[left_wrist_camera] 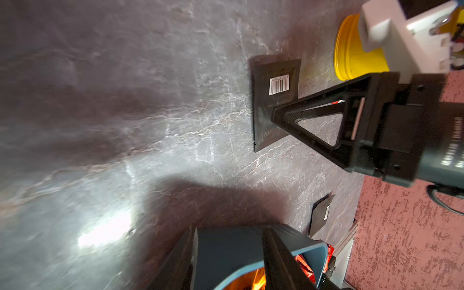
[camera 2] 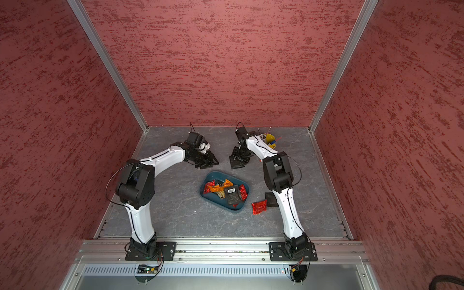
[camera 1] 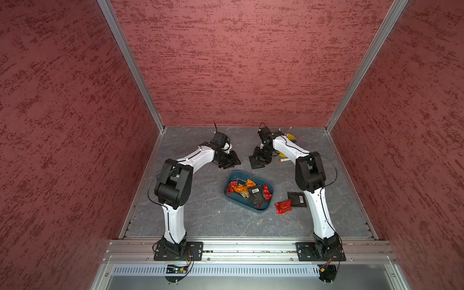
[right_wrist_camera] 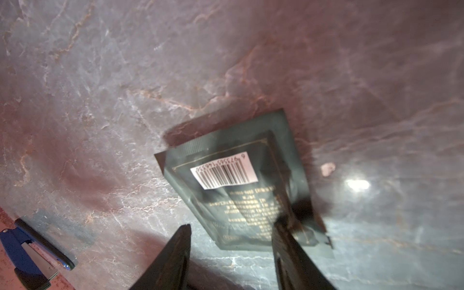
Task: Put the tea bags into the storage box
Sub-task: Move the tea bag to the center of the board, then pick up the tea bag from the center of the board.
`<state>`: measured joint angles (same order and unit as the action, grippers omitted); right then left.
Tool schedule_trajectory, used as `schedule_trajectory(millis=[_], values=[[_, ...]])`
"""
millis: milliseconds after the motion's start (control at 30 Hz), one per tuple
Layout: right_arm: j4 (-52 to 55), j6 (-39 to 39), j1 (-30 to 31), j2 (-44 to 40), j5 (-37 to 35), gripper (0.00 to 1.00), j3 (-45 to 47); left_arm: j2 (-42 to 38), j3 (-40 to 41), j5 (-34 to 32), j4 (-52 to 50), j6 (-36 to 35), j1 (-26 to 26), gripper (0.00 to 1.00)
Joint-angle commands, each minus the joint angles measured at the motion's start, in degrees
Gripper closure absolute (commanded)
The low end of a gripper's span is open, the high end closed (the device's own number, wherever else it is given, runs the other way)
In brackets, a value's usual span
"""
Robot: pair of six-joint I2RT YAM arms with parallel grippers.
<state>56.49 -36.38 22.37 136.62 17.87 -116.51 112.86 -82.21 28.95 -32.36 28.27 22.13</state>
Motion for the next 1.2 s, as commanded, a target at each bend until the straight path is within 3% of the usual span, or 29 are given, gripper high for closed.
schedule_trajectory(millis=[0,833,1167], values=[[1.25,0.96,0.61,1.19,1.59,0.44,2.29,1.93,-2.22,2.10,4.57,1.46,1.00,0.53],[0.73,2.19,0.65,2.56,5.27,0.45,2.16,14.02,-5.48,-0.41,19.74,4.56,3.09,0.53],[0.55,2.54,0.66,2.87,6.21,0.46,2.29,19.88,-11.45,-0.18,18.11,4.18,3.77,0.53]])
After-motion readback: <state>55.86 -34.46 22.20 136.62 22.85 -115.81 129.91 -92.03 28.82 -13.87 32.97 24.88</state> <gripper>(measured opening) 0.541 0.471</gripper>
